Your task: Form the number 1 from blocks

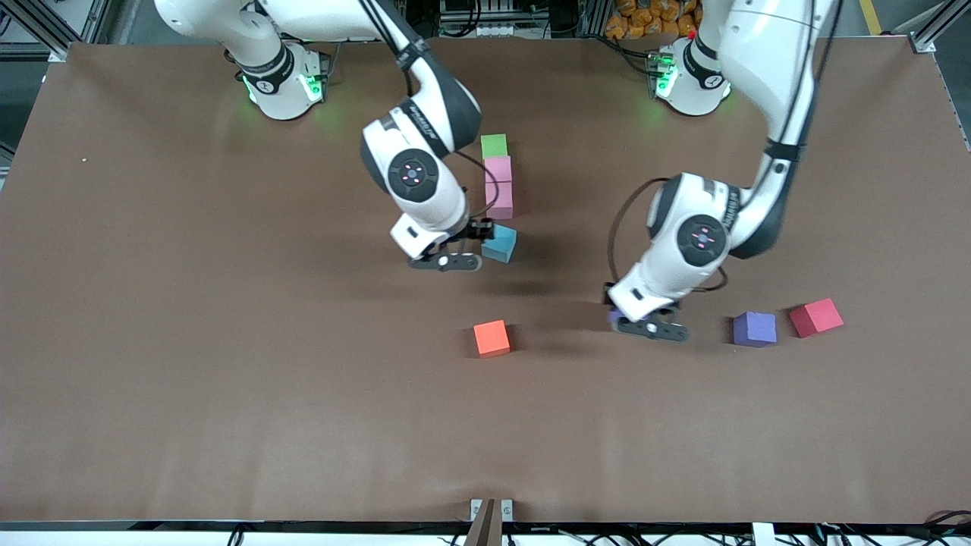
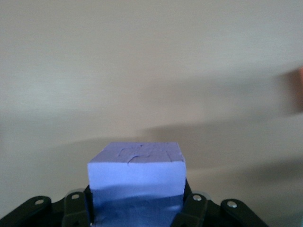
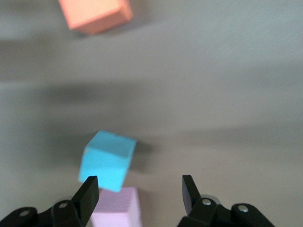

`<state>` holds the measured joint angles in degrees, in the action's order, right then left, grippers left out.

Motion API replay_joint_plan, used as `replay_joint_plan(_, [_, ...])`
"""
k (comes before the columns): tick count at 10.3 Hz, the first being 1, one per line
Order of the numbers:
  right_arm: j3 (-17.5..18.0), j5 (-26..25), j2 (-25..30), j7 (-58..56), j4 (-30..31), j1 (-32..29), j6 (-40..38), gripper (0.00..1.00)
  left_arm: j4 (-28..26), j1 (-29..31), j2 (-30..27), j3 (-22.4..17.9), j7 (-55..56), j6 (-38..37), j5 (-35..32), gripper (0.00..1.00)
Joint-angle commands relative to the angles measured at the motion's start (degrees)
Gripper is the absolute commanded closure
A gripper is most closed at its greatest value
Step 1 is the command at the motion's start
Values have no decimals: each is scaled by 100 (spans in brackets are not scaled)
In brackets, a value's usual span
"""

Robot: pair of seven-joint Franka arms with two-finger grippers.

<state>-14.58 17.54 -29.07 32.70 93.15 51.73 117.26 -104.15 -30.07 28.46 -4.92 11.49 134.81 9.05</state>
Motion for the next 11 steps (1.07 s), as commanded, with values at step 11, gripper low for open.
replay_joint_plan(11, [1871,-1973,2353,-1898,71,-4187,-1478,0,975,-2082,704,-957,2420,-60,1380,100])
